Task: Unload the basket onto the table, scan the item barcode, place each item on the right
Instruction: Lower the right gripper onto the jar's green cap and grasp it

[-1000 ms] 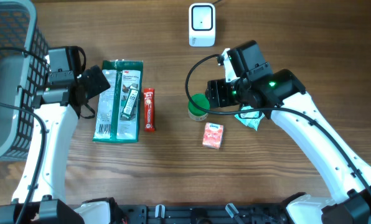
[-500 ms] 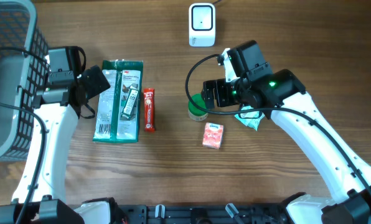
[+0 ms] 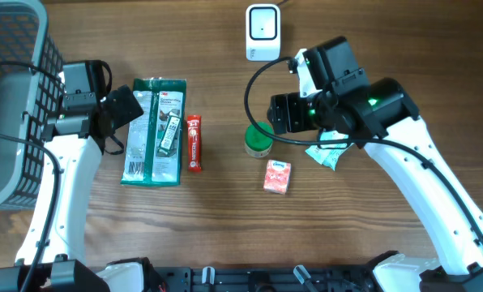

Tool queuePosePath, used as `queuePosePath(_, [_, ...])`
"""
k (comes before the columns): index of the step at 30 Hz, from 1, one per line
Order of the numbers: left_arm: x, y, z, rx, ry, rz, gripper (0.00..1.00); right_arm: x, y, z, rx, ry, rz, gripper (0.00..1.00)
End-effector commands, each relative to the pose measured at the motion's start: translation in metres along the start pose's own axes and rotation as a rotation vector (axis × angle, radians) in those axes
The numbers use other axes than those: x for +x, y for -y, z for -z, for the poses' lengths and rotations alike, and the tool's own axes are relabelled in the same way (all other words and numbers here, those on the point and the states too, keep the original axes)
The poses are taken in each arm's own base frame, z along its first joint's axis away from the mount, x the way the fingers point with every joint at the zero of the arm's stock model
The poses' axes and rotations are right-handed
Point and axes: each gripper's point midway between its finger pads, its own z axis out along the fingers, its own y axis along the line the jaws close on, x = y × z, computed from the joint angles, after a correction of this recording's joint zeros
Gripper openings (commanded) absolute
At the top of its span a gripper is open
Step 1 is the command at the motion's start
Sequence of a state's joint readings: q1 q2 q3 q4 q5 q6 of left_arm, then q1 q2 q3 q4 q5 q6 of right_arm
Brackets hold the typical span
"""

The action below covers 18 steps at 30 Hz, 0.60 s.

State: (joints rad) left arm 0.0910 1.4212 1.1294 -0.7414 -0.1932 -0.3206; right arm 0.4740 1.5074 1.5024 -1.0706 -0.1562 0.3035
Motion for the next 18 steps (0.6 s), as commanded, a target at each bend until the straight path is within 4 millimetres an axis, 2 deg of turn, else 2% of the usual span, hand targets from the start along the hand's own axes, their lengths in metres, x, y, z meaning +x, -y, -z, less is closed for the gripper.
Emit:
queuePosePath(1, [-0.002,-0.001,0.002,0.003,0.007,0.014,1.00,0.009,0.004,-0.005,0.005,-0.047,-0.026,0.87])
queuePosePath(6, [-0.002,-0.001,0.002,0.003,0.007,0.014,1.00,0.022,-0.002,-0.030,0.004,-0.126,-0.014,0.94])
queuePosePath(12, [-0.002,-0.001,0.002,0.003,0.007,0.014,1.00,0.032,-0.025,-0.072,0.010,-0.189,0.057,1.00])
queuePosePath(18, [-0.002,-0.001,0.002,0.003,0.007,0.014,1.00,0.042,-0.015,-0.117,0.168,-0.222,-0.010,1.00])
